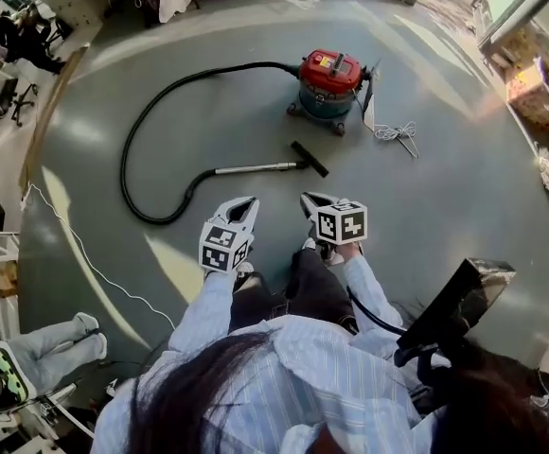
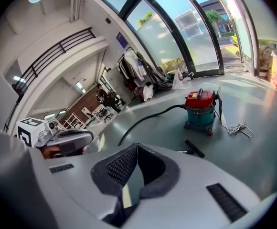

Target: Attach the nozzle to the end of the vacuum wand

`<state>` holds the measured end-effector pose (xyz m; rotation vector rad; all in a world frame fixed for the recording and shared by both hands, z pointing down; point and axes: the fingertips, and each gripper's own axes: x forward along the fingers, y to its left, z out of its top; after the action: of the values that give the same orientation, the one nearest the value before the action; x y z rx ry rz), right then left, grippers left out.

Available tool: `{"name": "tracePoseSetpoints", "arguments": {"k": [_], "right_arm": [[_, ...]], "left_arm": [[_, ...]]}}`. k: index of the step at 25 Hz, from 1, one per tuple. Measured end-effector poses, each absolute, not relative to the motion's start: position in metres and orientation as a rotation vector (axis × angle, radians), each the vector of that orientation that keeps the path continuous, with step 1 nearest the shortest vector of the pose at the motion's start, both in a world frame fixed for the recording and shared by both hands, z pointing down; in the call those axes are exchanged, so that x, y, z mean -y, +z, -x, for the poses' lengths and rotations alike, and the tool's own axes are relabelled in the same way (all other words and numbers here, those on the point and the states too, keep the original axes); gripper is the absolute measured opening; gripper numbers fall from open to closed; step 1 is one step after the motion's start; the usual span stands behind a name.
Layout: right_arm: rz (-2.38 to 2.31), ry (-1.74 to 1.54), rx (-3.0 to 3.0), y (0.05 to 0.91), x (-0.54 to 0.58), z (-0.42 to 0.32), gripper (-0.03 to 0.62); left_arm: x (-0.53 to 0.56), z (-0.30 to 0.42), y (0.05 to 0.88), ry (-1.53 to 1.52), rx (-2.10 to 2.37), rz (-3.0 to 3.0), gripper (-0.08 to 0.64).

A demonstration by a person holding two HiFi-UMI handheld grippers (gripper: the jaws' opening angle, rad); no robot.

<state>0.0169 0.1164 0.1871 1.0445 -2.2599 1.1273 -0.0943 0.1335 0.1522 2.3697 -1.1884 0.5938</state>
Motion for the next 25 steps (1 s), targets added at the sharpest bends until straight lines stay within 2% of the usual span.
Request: {"name": "tracePoseSetpoints", "arguments": {"k": [12, 17, 25], "right_arm": [[-1.266, 1.147, 2.216, 0.183, -0.216, 0.102, 0.006], [-1.329, 1.129, 2.174, 0.188, -0.267, 0.132, 0.006], [-1.327, 1.084, 2.172, 0.163, -0.305, 0.129, 0.006]], "left_arm": [[-0.238, 0.222, 0.151, 0.597, 0.991, -2.503, 0.005], [-0.273, 0.264, 0.159, 0.511, 0.961, -2.463, 0.005], [-0.292, 0.248, 0.128, 0.344, 0.949, -2.453, 0.005]]}}
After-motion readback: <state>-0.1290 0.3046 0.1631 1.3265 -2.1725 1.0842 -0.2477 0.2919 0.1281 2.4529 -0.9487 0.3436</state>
